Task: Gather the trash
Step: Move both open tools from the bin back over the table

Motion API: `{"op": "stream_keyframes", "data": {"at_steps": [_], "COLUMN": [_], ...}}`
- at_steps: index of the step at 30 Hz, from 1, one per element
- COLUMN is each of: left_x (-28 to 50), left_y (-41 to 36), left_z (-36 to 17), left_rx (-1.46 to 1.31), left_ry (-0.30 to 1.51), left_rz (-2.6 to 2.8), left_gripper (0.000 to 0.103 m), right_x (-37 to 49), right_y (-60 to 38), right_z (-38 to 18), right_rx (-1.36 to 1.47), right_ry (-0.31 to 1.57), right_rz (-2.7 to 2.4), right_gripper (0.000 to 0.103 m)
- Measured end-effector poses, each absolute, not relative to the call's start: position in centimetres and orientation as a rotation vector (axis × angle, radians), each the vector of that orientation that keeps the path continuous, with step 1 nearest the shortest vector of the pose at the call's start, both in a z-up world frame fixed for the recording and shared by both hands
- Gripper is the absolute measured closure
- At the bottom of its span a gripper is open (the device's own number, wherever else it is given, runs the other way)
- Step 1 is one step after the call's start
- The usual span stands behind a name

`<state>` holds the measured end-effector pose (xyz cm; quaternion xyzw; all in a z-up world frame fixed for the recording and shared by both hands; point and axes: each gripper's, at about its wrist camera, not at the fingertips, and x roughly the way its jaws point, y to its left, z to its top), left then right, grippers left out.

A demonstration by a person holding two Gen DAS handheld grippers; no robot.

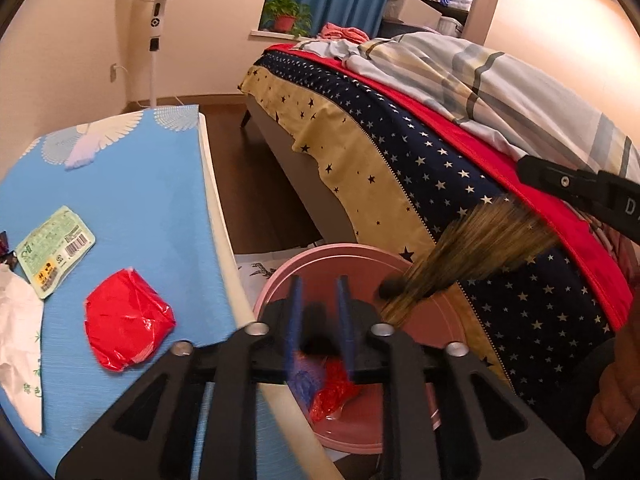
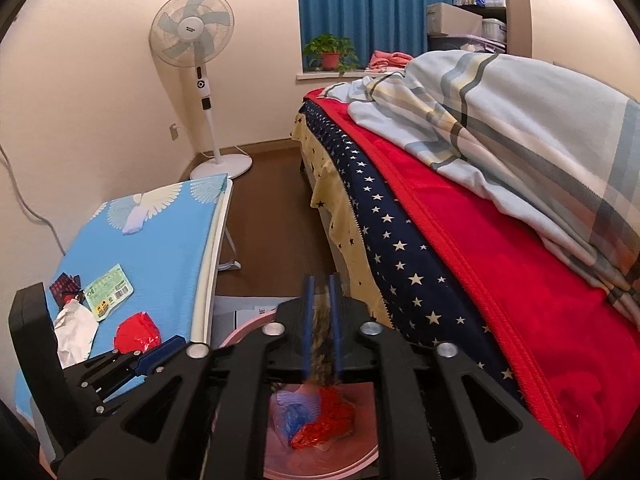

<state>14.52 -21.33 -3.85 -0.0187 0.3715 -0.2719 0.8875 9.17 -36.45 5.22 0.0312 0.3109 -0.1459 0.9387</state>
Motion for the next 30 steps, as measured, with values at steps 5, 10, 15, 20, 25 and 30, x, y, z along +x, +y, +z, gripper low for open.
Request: {"op": "stream_keyframes", "data": {"at_steps": [5, 10, 15, 20, 25, 30], "left_x": [14.6, 14.5, 14.3, 14.0, 13.7, 13.5], "left_y": [-21.1, -20.4, -19.9, -19.2, -18.3, -16.6], "left_z": [-3.9, -3.5, -3.0, -2.3, -1.5, 0.3], "left_rx": [-0.046, -0.056, -0.056, -0.065, -0.073, -0.1], "left_ry": [0.775, 0.764, 0.748, 0.728, 0.707, 0.666], "left_rz": [-0.553, -0.544, -0.54, -0.531, -0.519, -0.499], "left_gripper": [0.08, 0.08, 0.08, 0.08, 0.08, 0.08], "right_x": [8.8, 8.6, 8.4, 8.2, 7.9, 7.8], "right_y": [-36.8, -36.7, -36.5, -36.1, -35.4, -34.9], "right_z": [5.5, 5.7, 6.0, 6.3, 6.8, 7.4], "right_rx": [0.078, 0.079, 0.081, 0.082, 0.075, 0.098], "right_ry": [0.616, 0.607, 0.595, 0.581, 0.555, 0.528], "right_rz": [-0.313, -0.308, -0.301, -0.289, -0.263, -0.229], "right_gripper": [0.063, 0.063, 0.063, 0.063, 0.063, 0.063]}}
